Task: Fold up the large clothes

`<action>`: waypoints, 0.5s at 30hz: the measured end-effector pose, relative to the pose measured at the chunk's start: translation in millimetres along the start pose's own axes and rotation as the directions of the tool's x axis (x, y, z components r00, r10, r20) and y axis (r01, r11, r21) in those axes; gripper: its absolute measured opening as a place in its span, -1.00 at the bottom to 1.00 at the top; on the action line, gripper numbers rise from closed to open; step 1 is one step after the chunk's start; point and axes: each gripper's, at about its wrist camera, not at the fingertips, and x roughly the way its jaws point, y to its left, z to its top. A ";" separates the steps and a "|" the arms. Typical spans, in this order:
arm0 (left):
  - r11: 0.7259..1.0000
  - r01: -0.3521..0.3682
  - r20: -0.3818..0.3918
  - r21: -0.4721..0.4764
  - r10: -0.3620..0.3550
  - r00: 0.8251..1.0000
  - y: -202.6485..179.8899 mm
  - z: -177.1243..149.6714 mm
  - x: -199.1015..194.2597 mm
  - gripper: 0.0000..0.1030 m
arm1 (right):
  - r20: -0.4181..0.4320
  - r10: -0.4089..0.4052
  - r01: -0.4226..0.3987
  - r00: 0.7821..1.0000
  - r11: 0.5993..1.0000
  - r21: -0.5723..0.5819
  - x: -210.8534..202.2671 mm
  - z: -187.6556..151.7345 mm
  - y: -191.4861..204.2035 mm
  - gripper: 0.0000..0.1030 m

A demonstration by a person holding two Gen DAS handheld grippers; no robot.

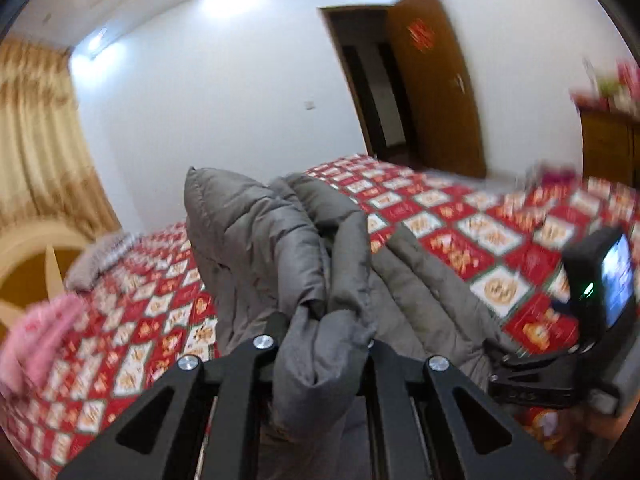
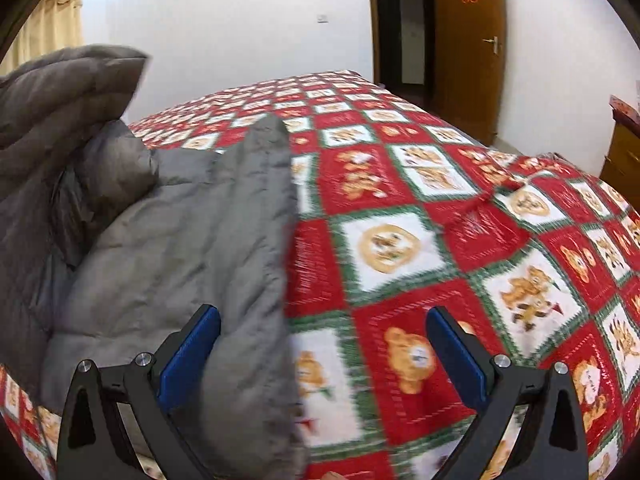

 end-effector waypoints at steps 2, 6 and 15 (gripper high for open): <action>0.997 0.003 -0.025 0.074 -0.001 1.000 -25.6 -2.9 14.2 -0.81 | -0.001 -0.013 0.013 1.000 1.000 0.011 1.3 -2.4 -11.1 0.98; 0.991 0.039 -0.079 0.127 -0.029 0.996 -56.7 -10.0 34.1 -0.81 | -0.018 -0.025 0.026 1.000 0.997 0.077 8.2 -6.4 -39.8 0.98; 0.975 0.033 -0.120 0.219 -0.006 0.993 -102.1 -39.5 52.9 -0.81 | -0.010 -0.046 0.047 0.999 0.994 0.104 15.5 -25.7 -64.7 0.98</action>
